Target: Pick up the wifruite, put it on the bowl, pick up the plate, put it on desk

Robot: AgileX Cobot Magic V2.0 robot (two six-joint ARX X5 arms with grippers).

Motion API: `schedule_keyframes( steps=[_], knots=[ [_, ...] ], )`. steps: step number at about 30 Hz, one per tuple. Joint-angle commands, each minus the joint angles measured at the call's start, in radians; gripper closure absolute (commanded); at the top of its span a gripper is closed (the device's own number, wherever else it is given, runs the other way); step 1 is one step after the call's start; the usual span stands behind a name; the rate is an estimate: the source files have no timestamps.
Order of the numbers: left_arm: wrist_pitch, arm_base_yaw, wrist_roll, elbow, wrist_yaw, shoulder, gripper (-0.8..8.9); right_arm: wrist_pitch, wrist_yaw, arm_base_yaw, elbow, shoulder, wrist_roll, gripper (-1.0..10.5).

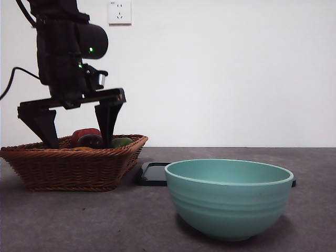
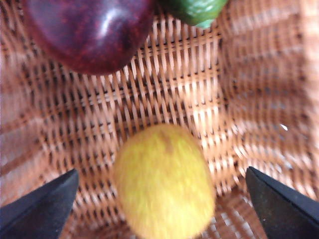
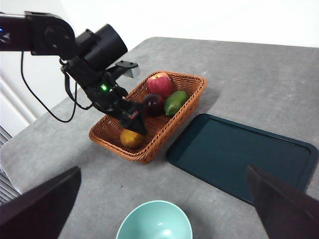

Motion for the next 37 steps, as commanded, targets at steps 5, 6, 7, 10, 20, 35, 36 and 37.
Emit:
schedule_keyframes(
  steps=[5, 6, 7, 10, 20, 35, 36, 37],
  knots=[
    [0.030, -0.005, -0.006, 0.026, -0.011, 0.040, 1.92, 0.008, -0.001, 0.003, 0.017, 0.005, 0.011, 3.3],
    [0.032, -0.005, -0.006, 0.026, -0.012, 0.042, 1.92, 0.008, -0.001, 0.003, 0.017, 0.005, 0.011, 3.3],
    [0.034, -0.005, -0.006, 0.026, -0.012, 0.044, 1.92, 0.008, -0.001, 0.003, 0.017, 0.005, 0.011, 3.3],
    [0.035, -0.005, -0.006, 0.026, -0.012, 0.055, 1.92, 0.008, 0.000, 0.003, 0.017, 0.005, 0.010, 3.3],
    [0.040, -0.005, 0.010, 0.026, -0.012, 0.085, 3.95, 0.008, 0.000, 0.003, 0.017, 0.005, 0.011, 3.3],
    [-0.071, 0.001, 0.012, 0.113, -0.012, 0.084, 5.46, 0.008, 0.000, 0.003, 0.017, 0.005, 0.011, 3.3],
    [-0.103, 0.001, 0.011, 0.141, -0.012, 0.084, 5.46, 0.009, 0.000, 0.003, 0.017, 0.005, 0.010, 3.3],
    [-0.134, 0.001, 0.007, 0.167, -0.012, 0.084, 5.46, 0.009, 0.000, 0.003, 0.017, 0.005, 0.010, 3.3]
  ],
)
